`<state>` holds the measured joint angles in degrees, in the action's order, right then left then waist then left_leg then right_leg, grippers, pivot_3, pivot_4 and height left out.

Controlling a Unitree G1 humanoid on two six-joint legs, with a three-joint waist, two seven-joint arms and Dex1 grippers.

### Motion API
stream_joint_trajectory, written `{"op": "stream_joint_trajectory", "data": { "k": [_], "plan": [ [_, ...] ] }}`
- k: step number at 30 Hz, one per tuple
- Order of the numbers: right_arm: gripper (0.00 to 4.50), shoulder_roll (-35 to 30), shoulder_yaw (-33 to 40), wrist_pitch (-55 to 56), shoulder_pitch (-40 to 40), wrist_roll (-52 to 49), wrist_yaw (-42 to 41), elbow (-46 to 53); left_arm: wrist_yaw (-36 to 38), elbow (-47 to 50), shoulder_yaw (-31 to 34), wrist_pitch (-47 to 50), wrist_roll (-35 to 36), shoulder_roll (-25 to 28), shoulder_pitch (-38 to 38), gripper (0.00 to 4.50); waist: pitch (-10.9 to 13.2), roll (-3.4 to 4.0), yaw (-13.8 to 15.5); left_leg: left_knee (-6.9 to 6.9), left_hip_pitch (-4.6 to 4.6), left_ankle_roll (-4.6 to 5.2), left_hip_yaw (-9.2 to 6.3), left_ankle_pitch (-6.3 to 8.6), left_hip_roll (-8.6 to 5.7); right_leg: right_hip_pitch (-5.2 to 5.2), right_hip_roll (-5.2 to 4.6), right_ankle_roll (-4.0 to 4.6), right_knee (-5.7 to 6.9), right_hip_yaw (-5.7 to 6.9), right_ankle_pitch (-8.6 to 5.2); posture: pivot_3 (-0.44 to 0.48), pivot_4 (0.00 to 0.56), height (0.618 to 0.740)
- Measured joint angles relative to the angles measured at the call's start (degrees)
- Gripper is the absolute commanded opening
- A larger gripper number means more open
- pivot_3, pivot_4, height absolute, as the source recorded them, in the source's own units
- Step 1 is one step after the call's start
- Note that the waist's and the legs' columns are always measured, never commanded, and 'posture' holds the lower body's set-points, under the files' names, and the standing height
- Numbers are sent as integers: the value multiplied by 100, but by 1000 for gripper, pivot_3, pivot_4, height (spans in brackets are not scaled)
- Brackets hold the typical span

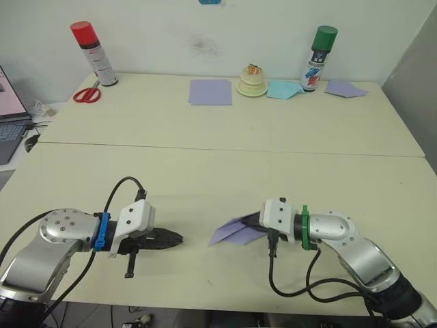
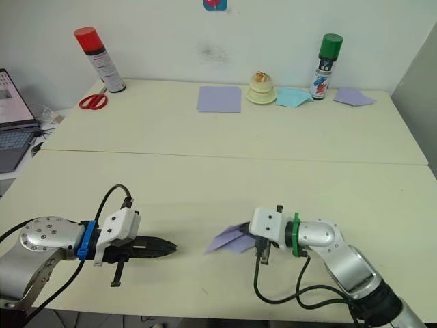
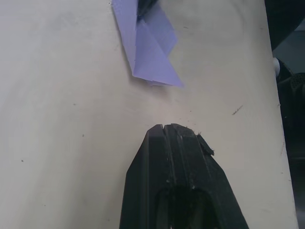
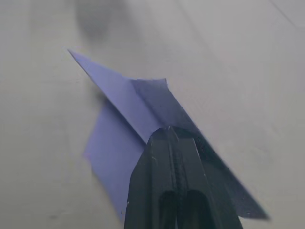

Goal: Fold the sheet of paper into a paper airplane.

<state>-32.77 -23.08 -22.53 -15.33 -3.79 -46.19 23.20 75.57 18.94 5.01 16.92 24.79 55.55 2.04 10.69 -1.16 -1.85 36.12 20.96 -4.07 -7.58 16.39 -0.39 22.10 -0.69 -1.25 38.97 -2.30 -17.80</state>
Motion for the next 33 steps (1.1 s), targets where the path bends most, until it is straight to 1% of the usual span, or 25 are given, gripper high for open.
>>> {"op": "stream_joint_trajectory", "data": {
  "k": [2, 5, 9, 11, 12, 14, 15, 16, 19, 22, 26, 29, 33],
  "plan": [
    [47, 152, 52, -54, -229, -10, 26, -171, -19, 46, 53, -19, 0, 0, 81, 0, 0, 0, 0, 0, 0, 0, -1, 0, 0, 0, 1, 0, 1, 2, 0, 0, 150, 740],
    [47, 278, 188, -290, -362, -89, 48, -224, -79, 91, 82, -31, -1, -1, 105, 0, 0, 0, -1, 0, 0, 0, -1, 0, 1, 0, 1, 1, 2, 3, 0, 0, 150, 740],
    [47, 242, 200, -365, -394, -213, -155, -224, -137, 92, 82, -33, -1, -8, 110, 0, 0, 0, 0, 0, 0, 1, 1, 0, -1, 0, 0, 1, 2, 1, 0, 0, 150, 740],
    [409, 157, 202, -228, -477, -214, -291, -270, -152, 92, 83, -35, -1, -9, 121, 0, 0, 0, -2, 1, 0, 1, 3, 1, -1, 0, 0, 1, 2, 3, 1, 0, 150, 740],
    [662, 125, 208, -128, -572, -217, -392, -343, -166, 93, 83, -36, -1, -10, 124, 0, 0, 0, -2, 1, -1, 1, 5, 1, -1, 0, 0, 1, 2, 4, 1, 0, 150, 740],
    [1280, 14, 244, 53, -785, -291, -638, -434, -179, 102, 86, -39, 0, -11, 126, 0, 0, 1, -5, 3, -3, 1, 5, 0, 0, 0, 0, 2, 6, 5, 1, 0, 150, 740],
    [1725, -40, 284, 127, -878, -351, -787, -464, -181, 109, 87, -40, 0, -11, 128, 0, 0, 1, -5, 3, -3, 2, 4, 0, 1, 0, 1, 3, 6, 6, 2, 0, 150, 740],
    [2017, -96, 294, 204, -968, -428, -958, -500, -181, 112, 90, -40, 0, -11, 129, 0, 0, 1, -6, 4, -3, 2, 3, 0, 1, -1, 1, 3, 7, 6, 2, 0, 150, 740],
    [2017, -307, 245, 369, -1310, -578, -1627, -649, -173, 138, 98, -46, 1, -11, 130, 0, 0, 1, -5, 5, -3, 2, 4, 0, 2, -1, 2, 4, 7, 8, 2, 0, 150, 740],
    [2017, -331, 134, 661, -1620, -600, -2118, -1010, -171, 166, 105, -59, 1, -10, 134, 0, 0, 0, -11, 6, -3, 2, 8, 1, 2, -1, 2, 4, 7, 9, 3, 0, 150, 740],
    [2017, -325, -75, 1053, -1805, -585, -2650, -1360, -174, 338, 132, -25, 32, -9, 194, 0, 0, 0, -8, 8, -2, 2, 8, 1, 2, -1, 1, 4, 7, 8, 3, 0, 150, 740],
    [2017, -278, -142, 1213, -1833, -553, -2827, -1500, -175, 381, 176, 3, 79, 3, 245, 0, 0, 1, -7, 11, -2, 2, 8, 1, 2, -1, 1, 4, 9, 8, 3, 0, 150, 740],
    [2017, -132, -302, 1436, -2033, -239, -2859, -1902, -183, 409, 189, 12, 88, 17, 275, 0, 0, 1, -12, 21, -3, 2, 5, 0, 3, -3, 2, 10, 14, 9, 7, 0, 150, 740]
  ]
}}
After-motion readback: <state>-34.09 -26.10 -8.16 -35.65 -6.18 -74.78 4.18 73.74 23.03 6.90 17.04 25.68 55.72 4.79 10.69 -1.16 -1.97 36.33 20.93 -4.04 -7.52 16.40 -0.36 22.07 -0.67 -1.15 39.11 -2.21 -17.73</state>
